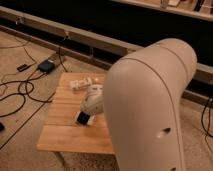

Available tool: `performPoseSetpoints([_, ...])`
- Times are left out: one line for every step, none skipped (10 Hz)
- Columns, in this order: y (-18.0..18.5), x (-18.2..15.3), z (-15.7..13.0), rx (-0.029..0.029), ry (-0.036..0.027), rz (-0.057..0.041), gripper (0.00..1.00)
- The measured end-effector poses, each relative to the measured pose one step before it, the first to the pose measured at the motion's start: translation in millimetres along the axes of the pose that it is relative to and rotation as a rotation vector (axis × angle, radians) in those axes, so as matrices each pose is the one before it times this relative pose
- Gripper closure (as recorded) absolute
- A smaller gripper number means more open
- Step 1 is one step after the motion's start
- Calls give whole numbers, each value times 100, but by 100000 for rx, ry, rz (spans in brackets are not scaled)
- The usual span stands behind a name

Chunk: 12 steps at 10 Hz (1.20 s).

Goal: Place the eraser on the white sponge

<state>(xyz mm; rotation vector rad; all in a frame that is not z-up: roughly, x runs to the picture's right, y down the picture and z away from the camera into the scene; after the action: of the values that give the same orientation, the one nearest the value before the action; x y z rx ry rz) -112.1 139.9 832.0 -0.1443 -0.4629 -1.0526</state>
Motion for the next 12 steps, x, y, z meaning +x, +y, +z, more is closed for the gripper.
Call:
performPoseSetpoints([19, -207, 145, 223, -798, -842, 98])
performPoseSetpoints([-259, 20, 8, 1097, -423, -642, 90])
performPoseSetpoints([-327, 109, -71, 1307, -196, -327, 81])
performPoseSetpoints([-325, 180, -81, 1268, -66, -390, 68])
performPoseSetpoints([-120, 109, -54, 479, 19, -164, 58])
performPoseSetpoints([72, 56, -6, -42, 11, -90, 50])
performPoseSetpoints([137, 0, 0, -211, -103, -48, 38])
performPoseSetpoints([93, -55, 40, -191, -163, -107, 30])
performPoseSetpoints([51, -124, 40, -195, -272, -81, 22])
performPoseSetpoints([46, -118, 26, -191, -259, -69, 20])
performPoseSetpoints([6, -61, -13, -62, -148, 41, 20])
performPoseSetpoints([2, -86, -41, -98, -190, 63, 20])
